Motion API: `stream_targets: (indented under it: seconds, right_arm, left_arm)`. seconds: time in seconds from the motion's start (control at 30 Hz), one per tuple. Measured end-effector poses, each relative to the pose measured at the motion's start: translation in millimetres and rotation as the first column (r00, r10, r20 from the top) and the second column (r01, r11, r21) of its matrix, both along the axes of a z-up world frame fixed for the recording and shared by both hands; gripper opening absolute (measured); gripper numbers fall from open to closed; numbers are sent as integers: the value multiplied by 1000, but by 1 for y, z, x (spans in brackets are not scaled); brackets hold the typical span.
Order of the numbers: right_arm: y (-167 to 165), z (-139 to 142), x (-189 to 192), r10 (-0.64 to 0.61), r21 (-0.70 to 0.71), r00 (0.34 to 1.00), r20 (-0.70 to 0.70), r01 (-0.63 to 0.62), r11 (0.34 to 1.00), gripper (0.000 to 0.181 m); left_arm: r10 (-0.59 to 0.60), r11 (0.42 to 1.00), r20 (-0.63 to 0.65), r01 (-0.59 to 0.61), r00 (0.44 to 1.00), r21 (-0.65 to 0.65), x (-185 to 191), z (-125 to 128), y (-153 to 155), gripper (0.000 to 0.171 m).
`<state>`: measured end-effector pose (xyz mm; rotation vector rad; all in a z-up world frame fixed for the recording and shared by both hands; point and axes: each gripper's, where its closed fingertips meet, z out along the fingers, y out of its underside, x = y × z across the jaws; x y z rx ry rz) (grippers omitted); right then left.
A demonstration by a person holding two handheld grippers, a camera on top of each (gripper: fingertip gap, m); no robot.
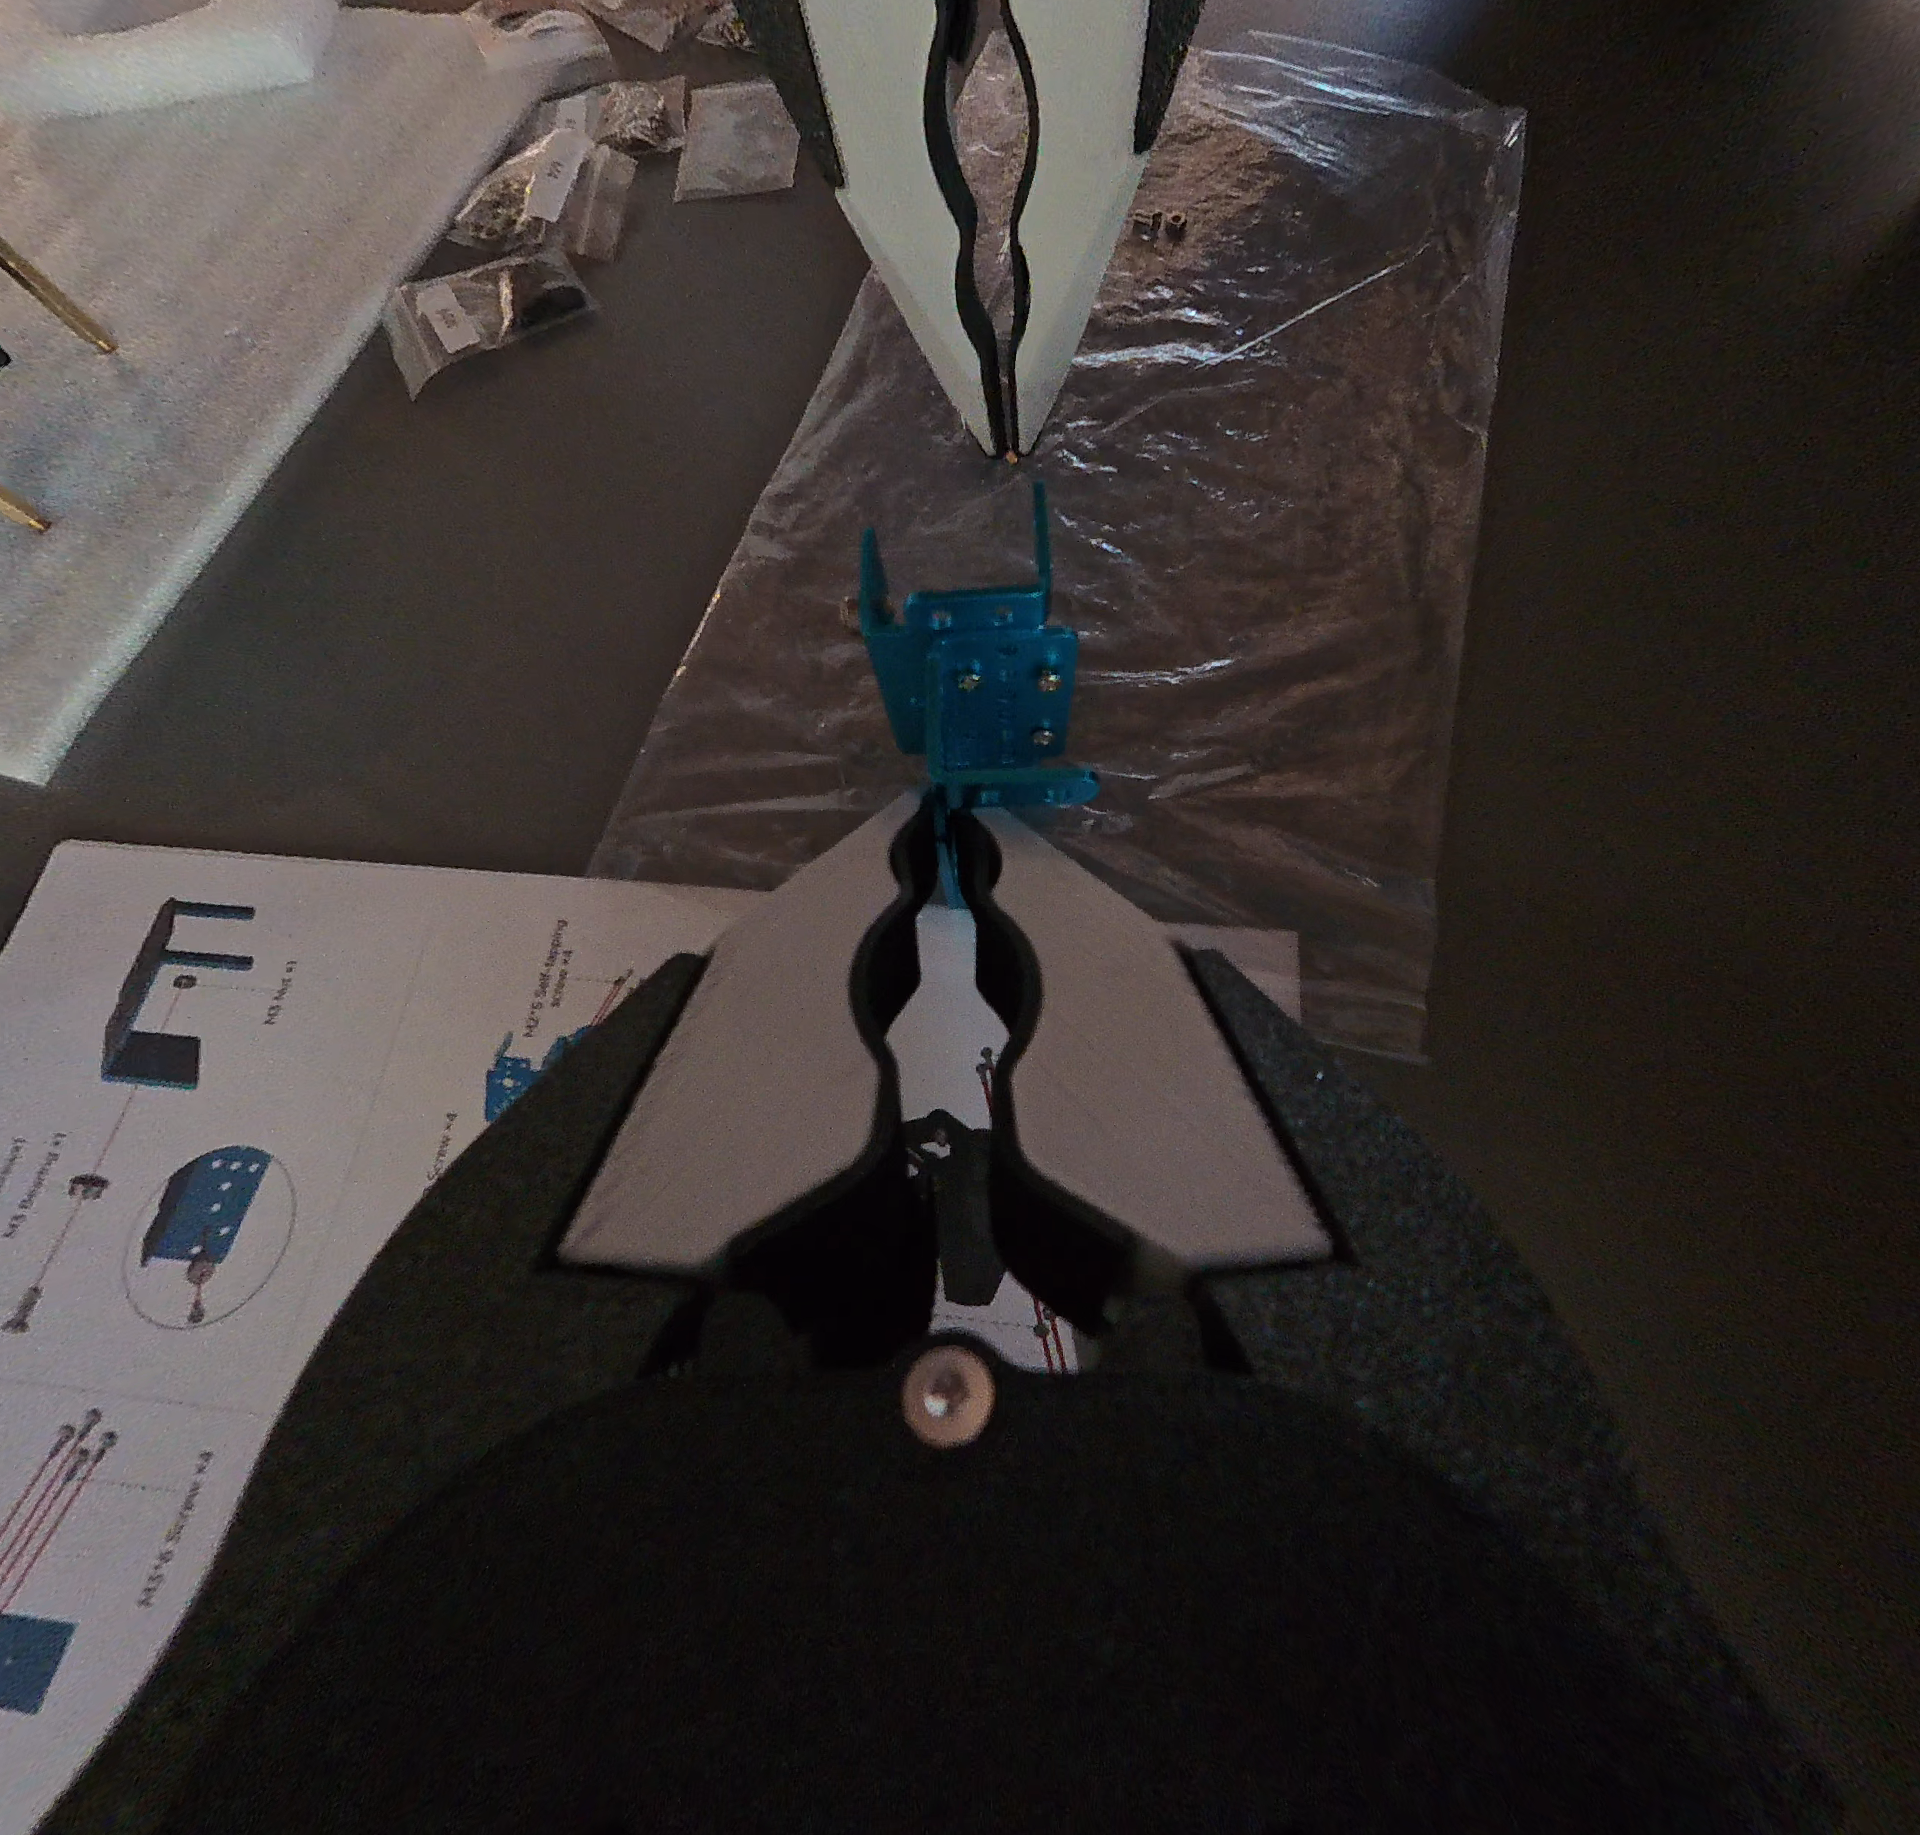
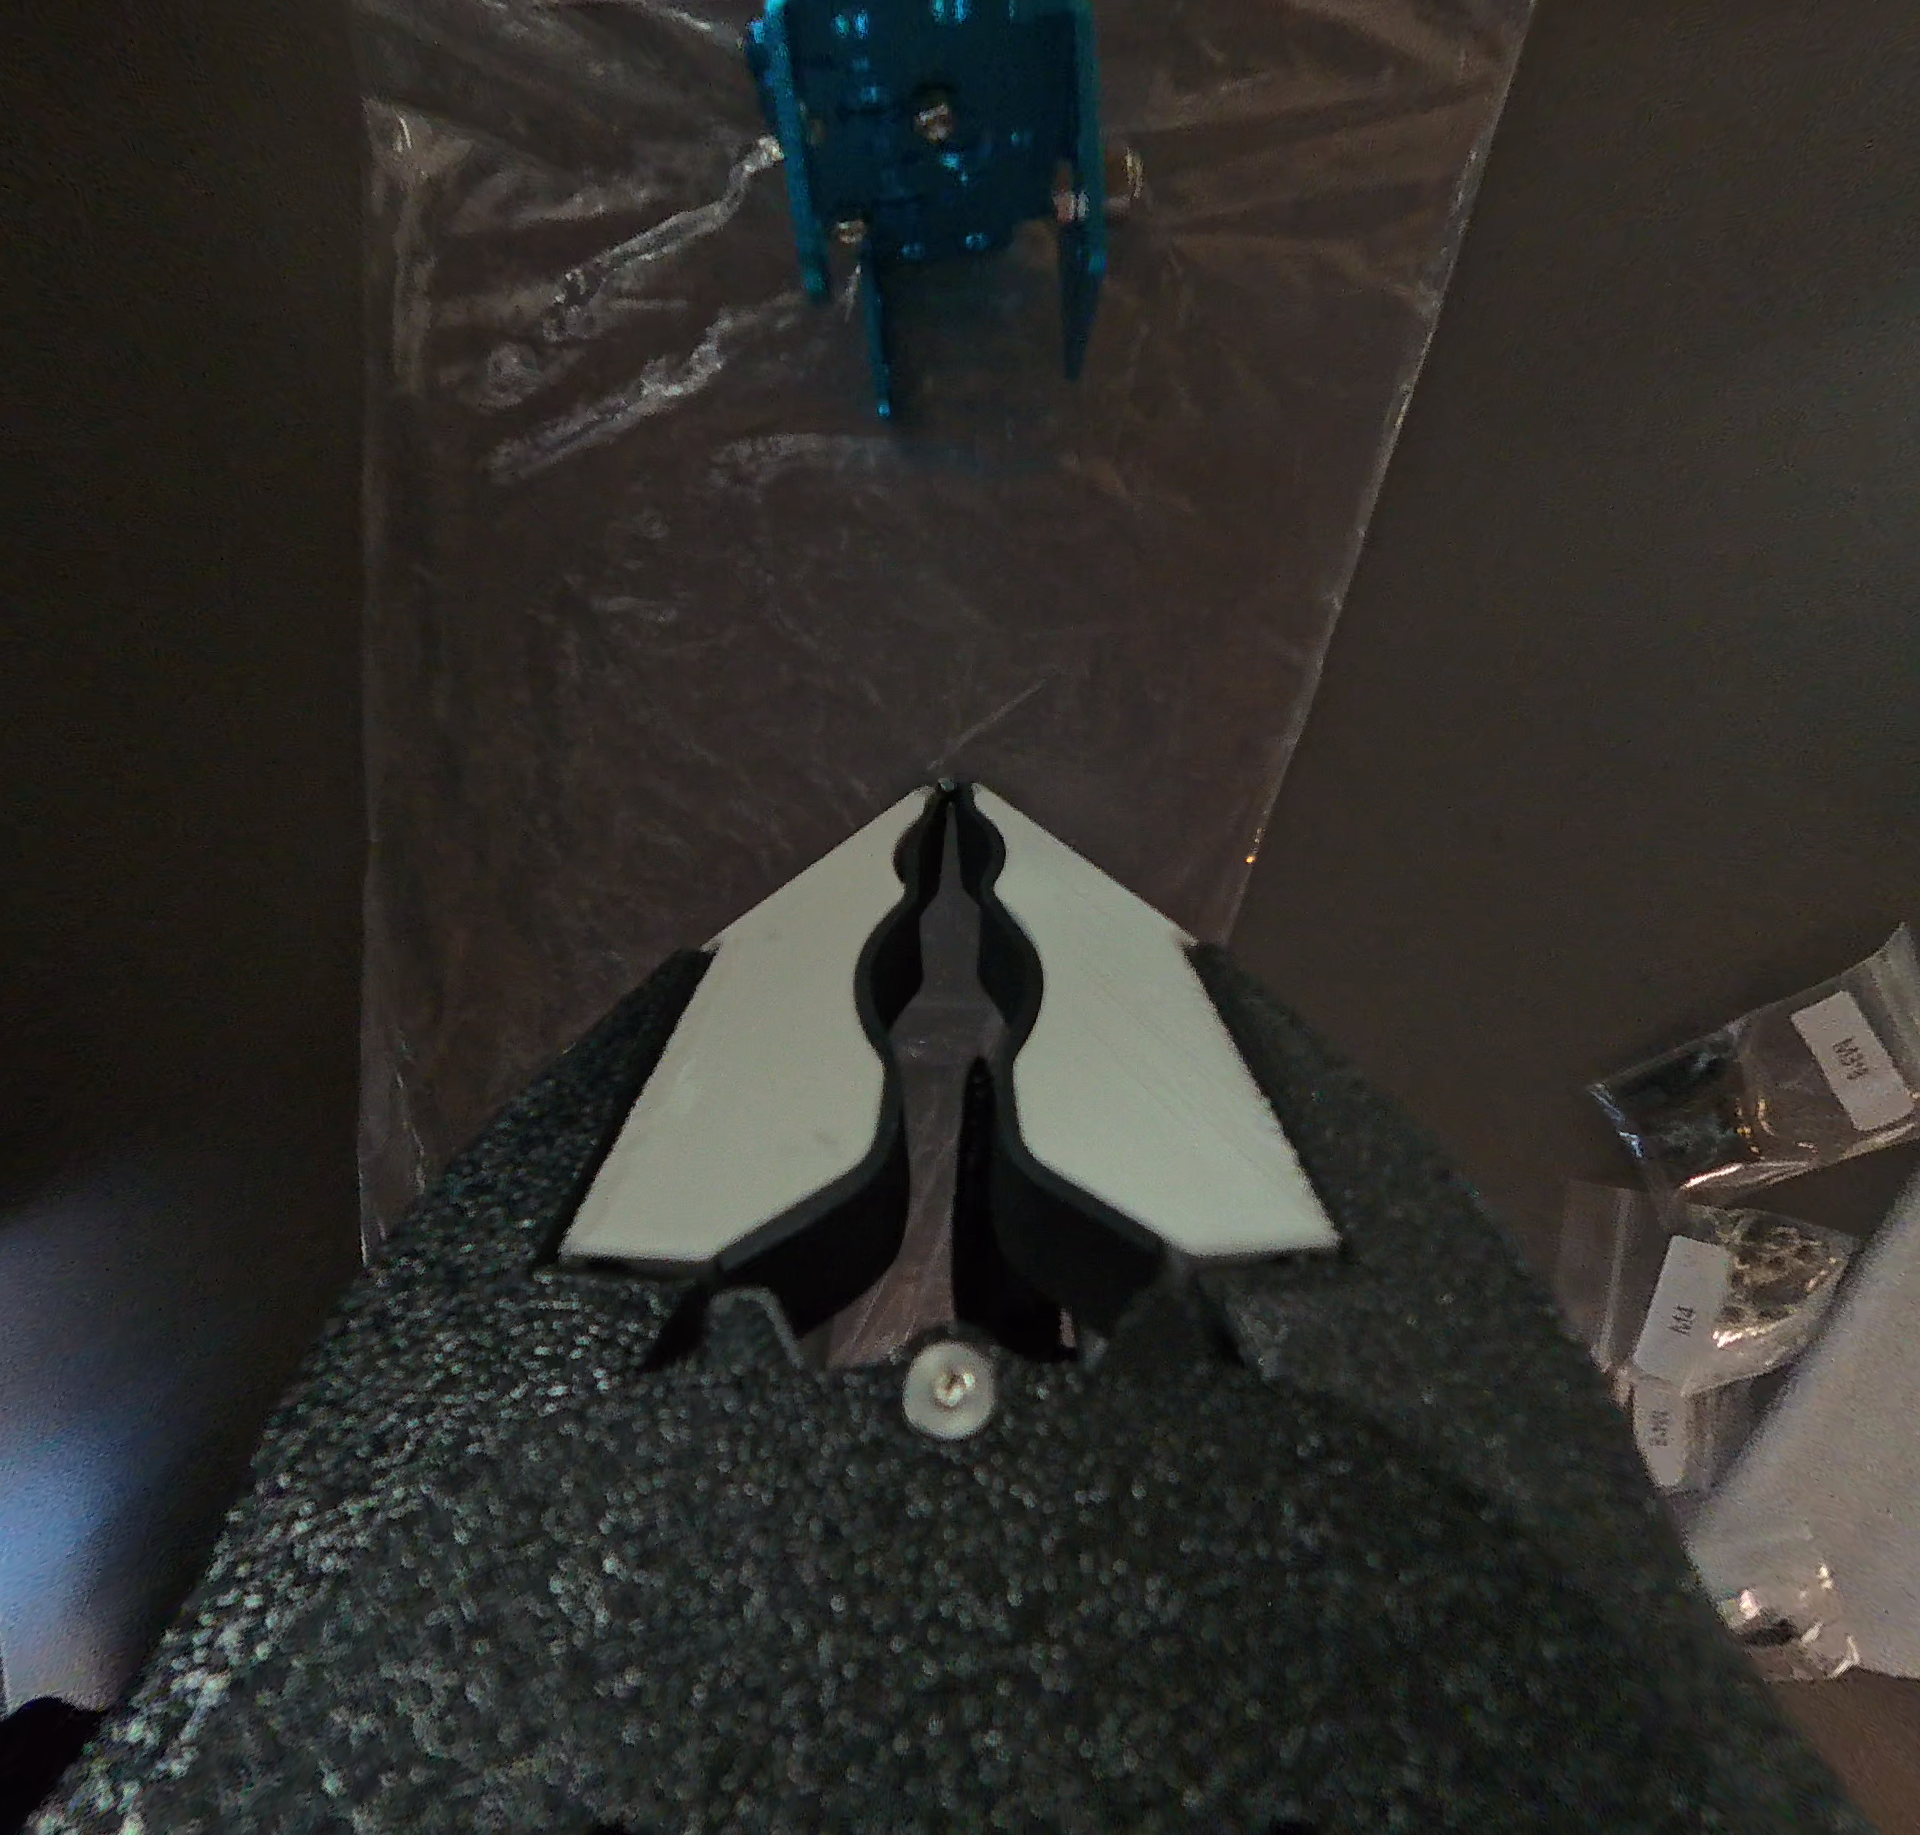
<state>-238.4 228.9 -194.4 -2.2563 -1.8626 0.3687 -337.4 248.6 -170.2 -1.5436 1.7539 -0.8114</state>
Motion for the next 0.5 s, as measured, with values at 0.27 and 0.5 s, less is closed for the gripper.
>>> stream_targets:
  seconds: [0.27, 0.5]
  right_arm:
    - [-2, -1, 1, 20, -9, 1000, -9, -20, 1000, 4]
    - [1, 3, 2, 29, 70, 999, 26, -31, 997, 8]
  left_arm:
    - [-16, 1000, -39, 17, 999, 23, -3, -7, -6, 19]
    - [-6, 1000, -17, 6, 1000, 18, -2, -3, -3, 4]
